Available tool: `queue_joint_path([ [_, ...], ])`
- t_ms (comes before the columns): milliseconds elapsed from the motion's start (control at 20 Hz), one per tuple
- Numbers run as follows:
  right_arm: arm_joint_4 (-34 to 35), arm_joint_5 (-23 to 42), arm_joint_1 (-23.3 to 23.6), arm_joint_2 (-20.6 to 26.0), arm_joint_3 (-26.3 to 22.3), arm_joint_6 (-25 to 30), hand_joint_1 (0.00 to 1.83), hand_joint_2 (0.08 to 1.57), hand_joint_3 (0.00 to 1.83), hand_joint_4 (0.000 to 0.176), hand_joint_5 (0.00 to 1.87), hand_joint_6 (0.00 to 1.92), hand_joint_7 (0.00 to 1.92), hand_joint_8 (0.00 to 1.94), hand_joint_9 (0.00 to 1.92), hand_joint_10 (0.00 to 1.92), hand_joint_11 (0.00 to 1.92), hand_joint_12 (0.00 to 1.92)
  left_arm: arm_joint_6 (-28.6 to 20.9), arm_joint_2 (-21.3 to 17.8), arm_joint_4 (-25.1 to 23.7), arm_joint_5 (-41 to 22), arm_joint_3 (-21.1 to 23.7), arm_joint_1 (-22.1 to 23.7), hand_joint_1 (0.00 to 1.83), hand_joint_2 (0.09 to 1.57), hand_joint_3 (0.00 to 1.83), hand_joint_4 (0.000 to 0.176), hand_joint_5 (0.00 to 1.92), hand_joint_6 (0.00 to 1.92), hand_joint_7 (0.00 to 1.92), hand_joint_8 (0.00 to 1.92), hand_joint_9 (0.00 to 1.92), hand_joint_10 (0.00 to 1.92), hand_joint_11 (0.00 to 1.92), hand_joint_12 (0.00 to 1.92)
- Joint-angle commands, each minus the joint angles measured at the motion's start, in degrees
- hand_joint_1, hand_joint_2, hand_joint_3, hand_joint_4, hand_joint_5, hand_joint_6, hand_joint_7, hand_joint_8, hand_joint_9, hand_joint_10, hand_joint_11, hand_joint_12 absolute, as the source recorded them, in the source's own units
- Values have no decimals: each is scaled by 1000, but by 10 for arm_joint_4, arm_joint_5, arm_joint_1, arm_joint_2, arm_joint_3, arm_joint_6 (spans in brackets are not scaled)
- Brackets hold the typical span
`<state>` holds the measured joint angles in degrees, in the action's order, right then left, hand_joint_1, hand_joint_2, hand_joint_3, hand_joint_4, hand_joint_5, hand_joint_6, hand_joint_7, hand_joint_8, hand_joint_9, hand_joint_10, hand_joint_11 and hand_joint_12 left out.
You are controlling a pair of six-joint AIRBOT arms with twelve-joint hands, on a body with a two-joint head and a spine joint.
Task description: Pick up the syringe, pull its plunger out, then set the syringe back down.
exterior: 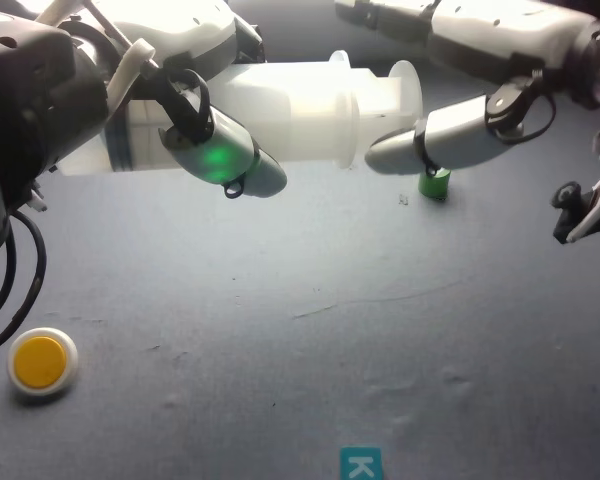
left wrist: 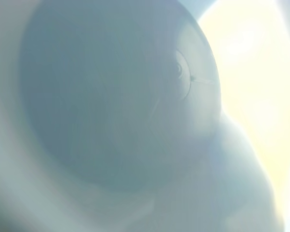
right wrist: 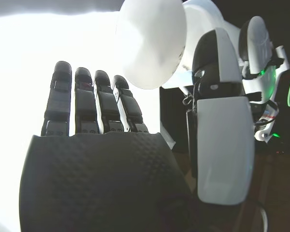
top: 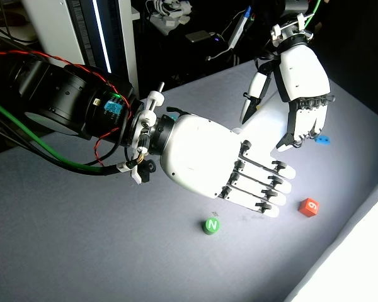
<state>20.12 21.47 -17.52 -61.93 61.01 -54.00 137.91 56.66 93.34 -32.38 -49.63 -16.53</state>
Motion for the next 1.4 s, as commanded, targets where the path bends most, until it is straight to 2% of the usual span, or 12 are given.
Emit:
queue_joint_path([
  [0, -7, 64, 3, 1, 2, 0, 824, 1010, 7, 0, 0, 0, 17, 5, 47, 12, 0, 180, -1, -2, -34, -9, -4, 13, 1224, 1179, 5, 0, 806, 1149, 906, 1189, 801, 1032, 519, 1226],
  [50, -7, 66, 3, -1, 3, -1, 809, 1008, 6, 0, 0, 0, 15, 3, 45, 10, 0, 190, -1, -2, -34, -9, -5, 13, 1331, 1165, 3, 0, 819, 1104, 922, 1099, 796, 1323, 523, 1218],
  [150, -7, 69, 3, -2, 6, -6, 803, 1025, 7, 0, 0, 0, 33, 4, 61, 11, 0, 191, -1, -1, -33, -12, -5, 15, 1199, 1178, 0, 0, 815, 1159, 923, 1166, 861, 765, 513, 1189],
  [200, -7, 69, 2, -2, 8, -7, 813, 1031, 7, 0, 21, 7, 62, 11, 80, 16, 0, 234, -1, -1, -31, -13, -5, 15, 1195, 1177, 2, 0, 812, 1162, 920, 1176, 891, 679, 513, 1196],
  [700, -7, 81, 3, -8, 13, -7, 1063, 1103, 7, 0, 527, 182, 600, 141, 544, 175, 0, 1206, -2, -2, -2, -14, -5, 25, 1189, 1178, 0, 0, 816, 1187, 919, 1147, 961, 498, 524, 1142],
  [850, -7, 84, 7, -14, 13, -7, 1127, 1107, 0, 0, 605, 436, 650, 440, 452, 696, 38, 1363, -2, -2, -1, -16, -4, 29, 1192, 1173, 0, 4, 836, 1156, 919, 1150, 975, 487, 547, 1137],
  [900, -7, 86, 9, -16, 13, -7, 1166, 1182, 5, 0, 708, 1120, 831, 1067, 529, 868, 131, 1430, -2, -2, 0, -18, -4, 31, 1195, 1170, 0, 0, 840, 1133, 924, 1158, 974, 499, 531, 1171],
  [950, -7, 86, 10, -17, 13, -7, 1169, 1203, 1, 0, 767, 1205, 822, 1276, 589, 973, 229, 1419, -2, -2, 0, -18, -4, 31, 1201, 1165, 0, 0, 842, 1120, 944, 1137, 977, 500, 532, 1168],
  [1000, -7, 86, 10, -17, 13, -7, 1182, 1195, 0, 0, 827, 1139, 829, 1325, 643, 1032, 295, 1413, -2, -2, 0, -20, -3, 32, 1196, 1173, 2, 0, 820, 1149, 928, 1163, 964, 496, 517, 1166],
  [1050, -7, 86, 10, -18, 13, -7, 1312, 1197, 2, 0, 838, 1124, 793, 1368, 694, 1360, 351, 1408, -2, -2, 0, -22, -3, 33, 1195, 1174, 0, 0, 822, 1154, 927, 1158, 963, 504, 516, 1174],
  [1100, -7, 86, 10, -18, 13, -7, 1335, 1207, 3, 0, 824, 1168, 762, 1368, 700, 1462, 352, 1424, -2, -2, 0, -23, -3, 34, 1182, 1189, 3, 0, 798, 1204, 888, 1205, 932, 503, 494, 1176],
  [1350, -7, 86, 9, -17, 13, -7, 1341, 1207, 4, 0, 806, 1255, 787, 1278, 695, 1483, 337, 1447, -2, -2, 0, -26, -2, 34, 1190, 1175, 1, 4, 822, 1184, 919, 1141, 957, 512, 518, 1173],
])
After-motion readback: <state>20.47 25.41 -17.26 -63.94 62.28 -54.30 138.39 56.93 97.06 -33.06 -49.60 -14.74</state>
